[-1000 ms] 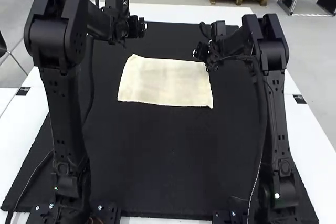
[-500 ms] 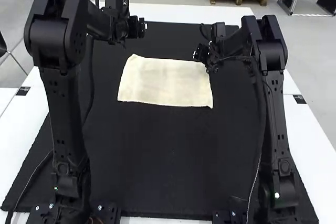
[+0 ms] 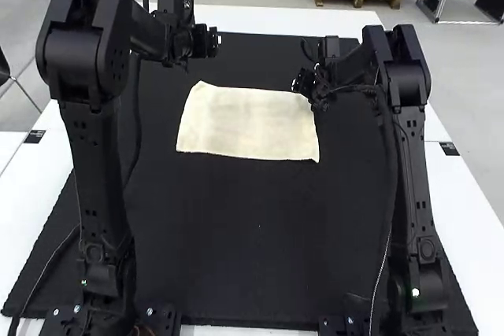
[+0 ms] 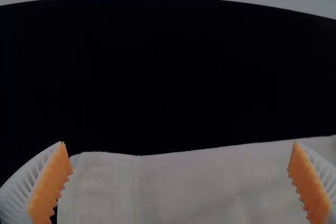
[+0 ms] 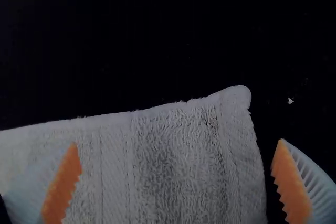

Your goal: Fold the towel.

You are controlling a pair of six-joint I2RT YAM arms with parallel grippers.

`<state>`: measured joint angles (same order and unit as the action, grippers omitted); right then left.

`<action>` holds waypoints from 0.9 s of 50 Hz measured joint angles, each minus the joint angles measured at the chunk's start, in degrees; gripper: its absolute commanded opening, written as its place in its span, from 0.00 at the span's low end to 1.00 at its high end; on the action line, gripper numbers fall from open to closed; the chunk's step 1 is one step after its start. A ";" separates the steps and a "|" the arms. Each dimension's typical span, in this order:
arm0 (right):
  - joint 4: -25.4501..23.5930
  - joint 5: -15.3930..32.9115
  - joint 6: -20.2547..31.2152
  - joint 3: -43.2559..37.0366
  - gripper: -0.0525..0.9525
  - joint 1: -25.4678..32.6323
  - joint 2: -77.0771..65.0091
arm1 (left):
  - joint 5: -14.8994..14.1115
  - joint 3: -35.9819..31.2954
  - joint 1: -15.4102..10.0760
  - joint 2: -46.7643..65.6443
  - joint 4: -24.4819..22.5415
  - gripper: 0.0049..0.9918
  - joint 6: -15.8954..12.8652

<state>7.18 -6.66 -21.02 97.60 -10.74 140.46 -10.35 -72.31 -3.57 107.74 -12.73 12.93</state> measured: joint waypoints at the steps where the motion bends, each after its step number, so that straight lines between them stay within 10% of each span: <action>1: -0.13 -0.02 -0.02 0.00 0.73 0.04 0.00 | -0.02 0.00 -0.02 0.00 0.07 0.98 0.02; 8: -1.57 0.39 -0.28 0.48 0.49 0.20 0.37 | -0.04 0.00 -0.02 0.00 0.74 0.98 0.00; 14: -3.78 0.48 -0.39 1.92 0.05 0.70 1.05 | -0.24 0.00 0.00 0.00 1.01 0.98 0.00; 29: -4.02 0.44 -0.85 2.49 0.05 0.81 1.55 | -2.38 0.72 0.42 0.00 -0.09 0.98 0.09; 45: -4.11 0.44 -0.85 2.49 0.05 0.81 1.55 | -7.08 2.01 7.15 4.85 -0.11 0.98 1.99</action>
<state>3.07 -6.22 -21.87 100.09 -9.93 142.02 -17.43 -70.30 3.57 112.60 -12.84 14.92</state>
